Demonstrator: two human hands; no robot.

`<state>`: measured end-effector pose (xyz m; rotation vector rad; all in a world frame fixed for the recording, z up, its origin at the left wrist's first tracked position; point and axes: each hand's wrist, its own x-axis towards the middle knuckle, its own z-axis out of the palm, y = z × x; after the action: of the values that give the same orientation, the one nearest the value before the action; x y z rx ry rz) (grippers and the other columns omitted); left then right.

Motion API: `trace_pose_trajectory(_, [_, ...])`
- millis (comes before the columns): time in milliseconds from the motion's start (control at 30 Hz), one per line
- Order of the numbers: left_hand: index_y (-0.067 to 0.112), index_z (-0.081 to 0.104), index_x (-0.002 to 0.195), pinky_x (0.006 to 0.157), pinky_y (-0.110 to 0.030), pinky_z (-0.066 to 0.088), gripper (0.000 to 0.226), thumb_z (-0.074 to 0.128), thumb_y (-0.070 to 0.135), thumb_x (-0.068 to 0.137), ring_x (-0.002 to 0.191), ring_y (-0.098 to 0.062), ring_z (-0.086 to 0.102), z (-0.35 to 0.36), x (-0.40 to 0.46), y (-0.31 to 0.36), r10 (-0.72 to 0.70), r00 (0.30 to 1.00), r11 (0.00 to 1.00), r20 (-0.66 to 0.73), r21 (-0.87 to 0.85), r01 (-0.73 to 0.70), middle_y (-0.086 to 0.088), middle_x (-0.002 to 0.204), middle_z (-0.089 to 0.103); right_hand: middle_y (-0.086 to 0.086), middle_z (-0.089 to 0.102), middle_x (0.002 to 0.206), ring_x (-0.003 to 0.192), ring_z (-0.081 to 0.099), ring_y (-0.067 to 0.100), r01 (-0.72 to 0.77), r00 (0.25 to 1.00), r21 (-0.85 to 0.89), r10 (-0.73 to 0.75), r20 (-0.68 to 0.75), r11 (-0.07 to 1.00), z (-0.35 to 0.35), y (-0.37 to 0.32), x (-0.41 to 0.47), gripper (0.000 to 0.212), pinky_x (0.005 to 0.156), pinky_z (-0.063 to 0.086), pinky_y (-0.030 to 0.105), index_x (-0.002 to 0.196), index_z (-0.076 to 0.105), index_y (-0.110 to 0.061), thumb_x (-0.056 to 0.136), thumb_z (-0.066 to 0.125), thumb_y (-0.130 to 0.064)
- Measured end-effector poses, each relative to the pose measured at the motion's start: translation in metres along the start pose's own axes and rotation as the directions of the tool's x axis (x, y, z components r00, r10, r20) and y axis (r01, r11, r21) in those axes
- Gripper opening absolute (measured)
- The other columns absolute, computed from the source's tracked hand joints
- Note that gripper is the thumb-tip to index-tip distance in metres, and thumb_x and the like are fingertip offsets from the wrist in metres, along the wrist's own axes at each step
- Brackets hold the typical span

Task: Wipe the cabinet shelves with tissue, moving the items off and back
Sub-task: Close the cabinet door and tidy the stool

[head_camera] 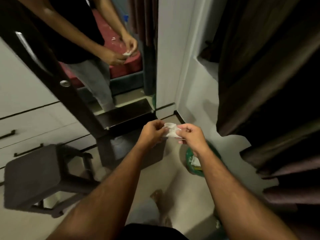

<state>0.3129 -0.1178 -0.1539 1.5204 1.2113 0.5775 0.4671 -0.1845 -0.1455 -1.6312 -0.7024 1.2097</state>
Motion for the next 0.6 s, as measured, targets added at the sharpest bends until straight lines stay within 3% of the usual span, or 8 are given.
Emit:
trace_pose_trajectory(67, [0.016,0.068,0.098,0.056,-0.030,0.056,0.008,0.066,0.014,0.090,0.071,-0.017,0.066,0.020,0.015,-0.009,-0.029,0.998,1.000,0.049,-0.008,0.029,-0.004,0.088,0.071,0.006,0.066,0.081,0.068,0.064,0.015,-0.048,0.997,0.017,0.049,-0.060,0.999,-0.015,0.013,0.011,0.015,0.059,0.052,0.027,0.093,0.067,-0.010,0.086,0.065,0.003])
trace_pose_trajectory(167, [0.016,0.068,0.096,0.050,-0.022,0.049,0.010,0.067,0.010,0.089,0.067,-0.013,0.063,0.047,0.035,-0.031,-0.106,0.985,0.994,0.135,-0.020,0.109,-0.004,0.087,0.070,0.006,0.067,0.086,0.068,0.064,0.012,-0.131,0.984,0.017,0.132,-0.121,0.991,-0.033,0.038,0.027,0.016,0.059,0.054,0.024,0.093,0.068,-0.010,0.087,0.064,0.004])
trace_pose_trajectory(267, [0.011,0.071,0.104,0.055,-0.026,0.050,0.017,0.068,0.010,0.087,0.066,-0.010,0.062,0.073,0.058,-0.053,-0.155,0.967,0.988,0.205,0.022,0.154,-0.003,0.087,0.071,0.009,0.068,0.088,0.070,0.064,0.016,-0.209,0.963,0.010,0.207,-0.170,0.978,-0.050,0.063,0.047,0.018,0.059,0.055,0.024,0.088,0.068,-0.012,0.085,0.064,0.006])
trace_pose_trajectory(433, [0.017,0.073,0.092,0.058,-0.029,0.050,0.013,0.069,0.007,0.085,0.067,-0.014,0.060,0.113,0.076,-0.076,-0.191,0.932,0.982,0.307,0.070,0.178,-0.003,0.079,0.070,0.012,0.066,0.088,0.077,0.063,0.023,-0.303,0.915,0.081,0.314,-0.253,0.949,-0.075,0.105,0.066,0.017,0.055,0.055,0.020,0.089,0.068,-0.003,0.083,0.062,0.012])
trace_pose_trajectory(600, [0.010,0.072,0.100,0.058,-0.031,0.053,0.015,0.071,0.009,0.085,0.066,-0.015,0.062,0.150,0.092,-0.096,-0.230,0.914,0.971,0.334,0.141,0.193,-0.005,0.087,0.072,0.011,0.068,0.096,0.083,0.067,0.021,-0.345,0.903,0.056,0.347,-0.254,0.937,-0.101,0.143,0.081,0.021,0.062,0.056,0.025,0.085,0.067,-0.015,0.085,0.064,0.005])
